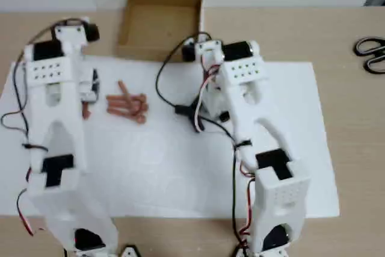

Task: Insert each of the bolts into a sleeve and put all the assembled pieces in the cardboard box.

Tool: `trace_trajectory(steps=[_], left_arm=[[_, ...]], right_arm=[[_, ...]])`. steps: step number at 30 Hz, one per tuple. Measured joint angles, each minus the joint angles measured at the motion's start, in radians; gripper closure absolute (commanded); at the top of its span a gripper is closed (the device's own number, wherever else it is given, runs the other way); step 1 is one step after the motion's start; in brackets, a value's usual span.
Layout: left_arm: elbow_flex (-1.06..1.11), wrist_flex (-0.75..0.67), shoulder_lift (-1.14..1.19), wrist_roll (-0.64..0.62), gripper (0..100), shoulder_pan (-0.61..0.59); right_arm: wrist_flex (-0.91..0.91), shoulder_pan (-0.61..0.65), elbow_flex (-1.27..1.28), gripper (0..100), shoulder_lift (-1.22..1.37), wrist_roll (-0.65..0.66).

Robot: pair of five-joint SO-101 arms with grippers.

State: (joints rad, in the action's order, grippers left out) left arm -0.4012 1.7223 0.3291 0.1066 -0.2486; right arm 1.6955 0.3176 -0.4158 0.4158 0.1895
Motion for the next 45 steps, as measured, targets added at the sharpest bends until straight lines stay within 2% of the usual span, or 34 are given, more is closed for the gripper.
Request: trace_trajectory(steps=[4, 8, 14, 21, 23, 33, 37, 45], left_arm=[[0.064, 0.009, -0.140, 0.183, 99, 0.015], [0.218, 0.012, -0.261, 0.361, 99, 0.037], [0.456, 0.012, -0.342, 0.537, 99, 0.104], [0.603, -0.003, -0.338, 0.726, 99, 0.195], [0.611, -0.028, -0.310, 0.755, 99, 0.210], [0.611, -0.044, -0.098, 1.086, 99, 0.269], [0.534, -0.044, -0.058, 1.137, 99, 0.270], [0.382, -0.046, 0.009, 1.140, 98, 0.270]], right_arm=[[0.000, -0.009, 0.000, 99.2, 0.000, 0.000], [0.000, -0.068, 0.000, 99.2, 0.000, 0.000], [0.003, -0.176, 0.000, 99.2, 0.000, 0.000], [0.009, -0.249, 0.000, 99.2, -0.097, 0.000], [0.009, -0.256, 0.000, 99.2, -0.132, 0.000], [0.009, -0.256, 0.058, 99.2, -0.255, 0.000], [0.009, -0.256, 0.058, 99.2, -0.258, 0.000], [0.009, -0.256, 0.058, 99.2, -0.258, 0.000]])
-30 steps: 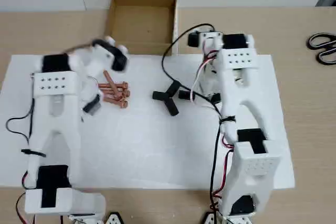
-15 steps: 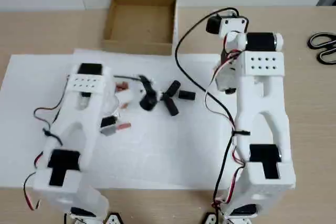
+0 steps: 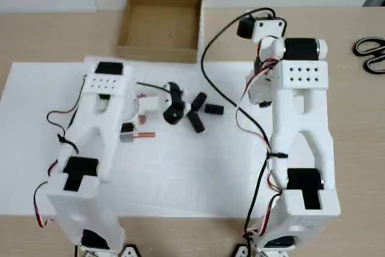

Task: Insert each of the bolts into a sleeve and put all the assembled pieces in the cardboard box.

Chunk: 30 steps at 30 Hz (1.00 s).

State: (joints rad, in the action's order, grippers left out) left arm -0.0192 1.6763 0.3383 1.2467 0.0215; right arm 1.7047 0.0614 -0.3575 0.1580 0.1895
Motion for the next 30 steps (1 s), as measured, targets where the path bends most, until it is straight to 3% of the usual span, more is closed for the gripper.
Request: trace_trajectory(steps=[6, 18, 26, 30], left_arm=[[-0.077, 0.000, 0.064, -0.071, 87, -0.002], [-0.187, 0.044, 0.074, -0.207, 87, -0.034], [-0.221, 0.049, -0.132, -0.586, 87, -0.034], [-0.221, 0.057, -0.299, -0.845, 87, -0.034]], right_arm=[[0.000, 0.000, 0.000, 99.2, 0.000, 0.000], [0.000, 0.000, 0.000, 99.2, 0.000, 0.000], [0.000, 0.000, 0.000, 99.2, 0.000, 0.000], [0.003, 0.000, 0.000, 99.2, 0.000, 0.000]])
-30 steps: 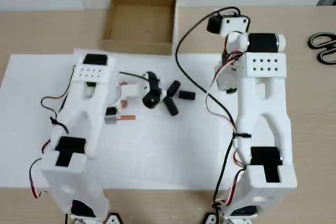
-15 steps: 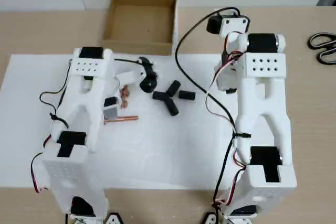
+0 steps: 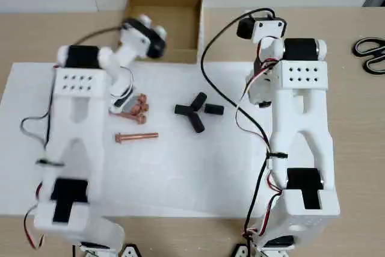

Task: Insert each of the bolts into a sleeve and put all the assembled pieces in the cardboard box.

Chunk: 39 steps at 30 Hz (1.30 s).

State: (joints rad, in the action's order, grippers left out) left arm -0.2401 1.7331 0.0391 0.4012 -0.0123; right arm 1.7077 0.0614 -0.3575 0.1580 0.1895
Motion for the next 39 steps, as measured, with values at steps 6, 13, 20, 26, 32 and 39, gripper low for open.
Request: trace_trajectory(steps=[6, 13, 20, 26, 32, 39], left_arm=[[0.100, 0.005, -0.275, -0.413, 87, 0.000], [0.402, -0.018, -0.589, -0.600, 87, 0.002], [0.710, -0.175, -0.603, -1.014, 82, 0.046], [0.697, -0.250, -0.390, -1.246, 67, -0.009], [0.624, -0.252, -0.198, -1.313, 65, -0.060], [0.618, -0.245, 0.018, -1.329, 65, -0.035]], right_arm=[[0.000, 0.000, 0.000, 99.2, 0.000, 0.000], [0.000, 0.000, 0.000, 99.2, 0.000, 0.000], [0.000, 0.000, 0.000, 99.2, 0.000, 0.000], [0.000, 0.000, 0.000, 99.2, 0.000, 0.000], [0.000, 0.000, 0.000, 99.2, 0.000, 0.000], [0.000, -0.002, 0.000, 99.2, 0.000, 0.000]])
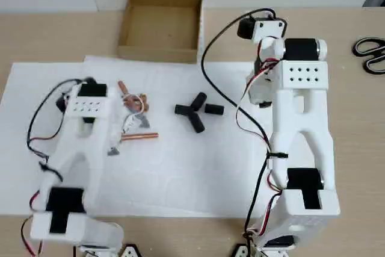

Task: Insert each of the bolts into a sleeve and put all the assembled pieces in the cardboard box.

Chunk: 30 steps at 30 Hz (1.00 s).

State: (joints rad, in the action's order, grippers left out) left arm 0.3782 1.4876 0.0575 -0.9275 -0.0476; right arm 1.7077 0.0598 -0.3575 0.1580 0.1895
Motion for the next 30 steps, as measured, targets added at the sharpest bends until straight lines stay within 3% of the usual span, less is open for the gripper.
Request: trace_trajectory(steps=[11, 20, 30], left_arm=[[-0.123, 0.006, 0.219, -0.123, 65, 0.005], [-0.167, -0.008, 0.224, -0.121, 88, 0.012], [-0.173, -0.011, 0.229, -0.127, 90, 0.014]], right_arm=[[0.000, 0.002, 0.000, 99.2, 0.000, 0.000], [0.000, 0.002, 0.000, 99.2, 0.000, 0.000], [0.000, 0.002, 0.000, 99.2, 0.000, 0.000]])
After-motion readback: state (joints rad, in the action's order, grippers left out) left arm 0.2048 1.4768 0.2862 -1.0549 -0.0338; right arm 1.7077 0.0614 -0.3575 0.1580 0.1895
